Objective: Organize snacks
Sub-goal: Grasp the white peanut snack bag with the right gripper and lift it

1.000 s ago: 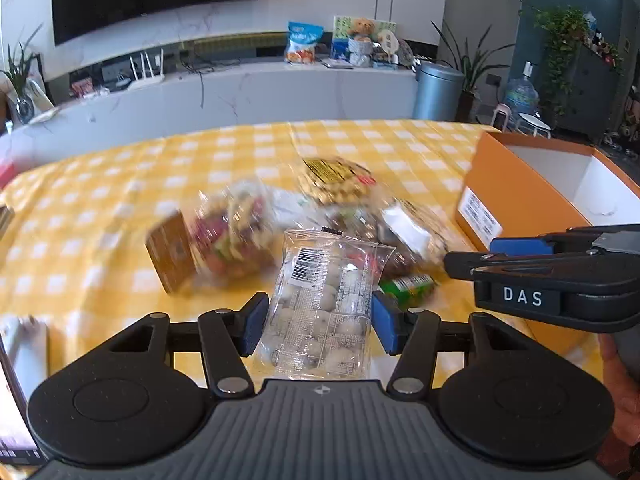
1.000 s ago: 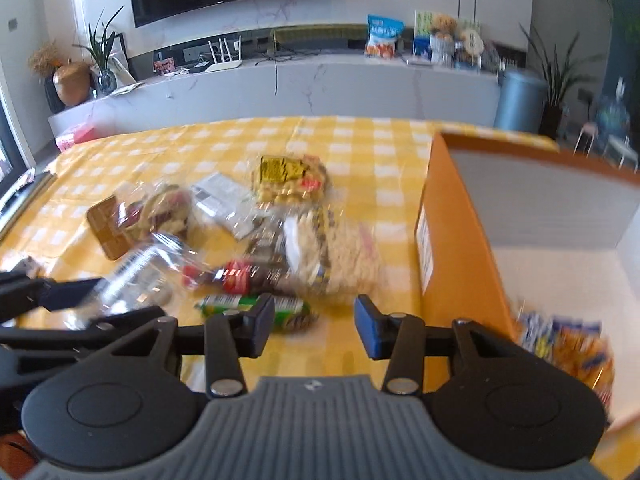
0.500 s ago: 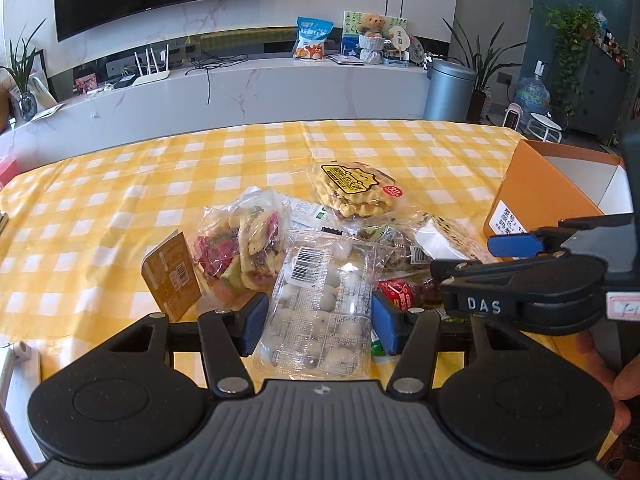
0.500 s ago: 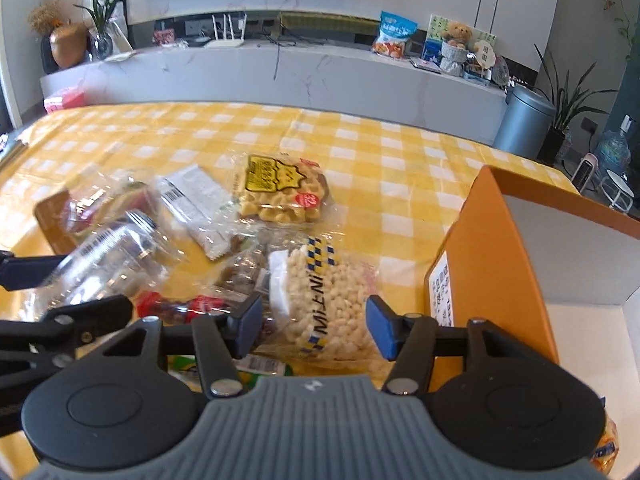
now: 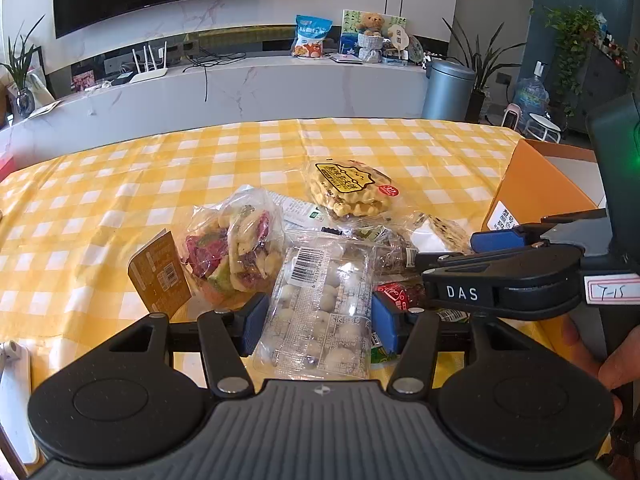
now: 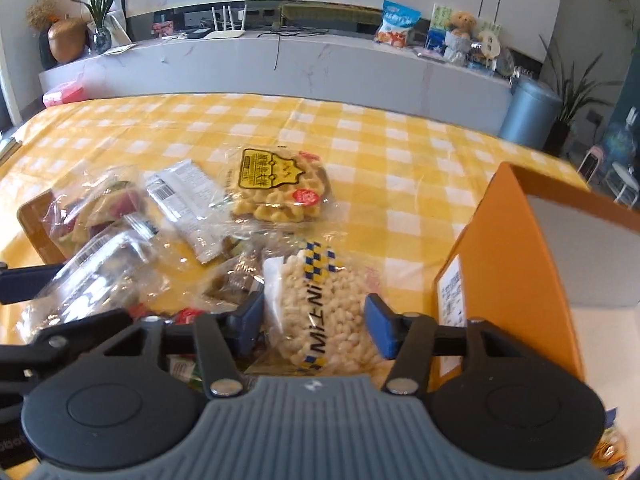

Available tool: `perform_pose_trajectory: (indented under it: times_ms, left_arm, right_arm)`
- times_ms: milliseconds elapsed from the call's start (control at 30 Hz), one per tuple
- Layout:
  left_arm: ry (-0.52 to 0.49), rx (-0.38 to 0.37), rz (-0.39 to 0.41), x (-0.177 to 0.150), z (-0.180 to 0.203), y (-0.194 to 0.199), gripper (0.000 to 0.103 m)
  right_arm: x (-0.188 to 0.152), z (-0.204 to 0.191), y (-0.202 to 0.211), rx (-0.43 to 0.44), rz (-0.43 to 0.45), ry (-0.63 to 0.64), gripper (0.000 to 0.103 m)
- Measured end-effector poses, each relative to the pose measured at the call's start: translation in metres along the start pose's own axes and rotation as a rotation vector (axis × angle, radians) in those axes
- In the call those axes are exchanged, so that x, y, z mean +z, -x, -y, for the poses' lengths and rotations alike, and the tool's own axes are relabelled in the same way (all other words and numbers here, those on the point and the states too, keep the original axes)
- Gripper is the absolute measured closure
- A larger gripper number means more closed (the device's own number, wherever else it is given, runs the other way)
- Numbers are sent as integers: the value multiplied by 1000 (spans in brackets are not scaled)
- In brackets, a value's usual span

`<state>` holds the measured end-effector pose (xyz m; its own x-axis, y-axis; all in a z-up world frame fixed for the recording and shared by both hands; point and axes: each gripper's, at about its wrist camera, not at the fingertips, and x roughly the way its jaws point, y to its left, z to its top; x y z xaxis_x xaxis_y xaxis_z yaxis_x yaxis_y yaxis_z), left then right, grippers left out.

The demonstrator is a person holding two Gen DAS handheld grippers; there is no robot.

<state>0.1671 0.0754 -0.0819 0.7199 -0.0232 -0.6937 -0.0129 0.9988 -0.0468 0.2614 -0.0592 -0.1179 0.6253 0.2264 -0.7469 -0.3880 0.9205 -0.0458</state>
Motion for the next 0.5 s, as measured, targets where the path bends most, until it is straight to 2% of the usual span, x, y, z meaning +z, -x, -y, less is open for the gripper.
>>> perform_pose_trajectory:
  times_ms: [100,133,167,200,400,500]
  left_arm:
    - [-1,1,0,0,0,1,40]
    - [-1,0,1,0,0,2,40]
    - [1,1,2,0,0,2,40]
    - [2,2,5,0,0,4,40]
    - [6,6,23,0,3,15,40]
    - [9,10,33,-1,4,22,40]
  right_arm:
    - [0,-1,1,-2,0,5,53]
    - [0,-3,3,-5,9,13,63]
    - [0,-5,8,-18,32,31,65]
    - [0,-8,13,-36,50,52,71]
    - [4,-5,26,-62,84,71,78]
    - [5,-1,38,-45,95,58,80]
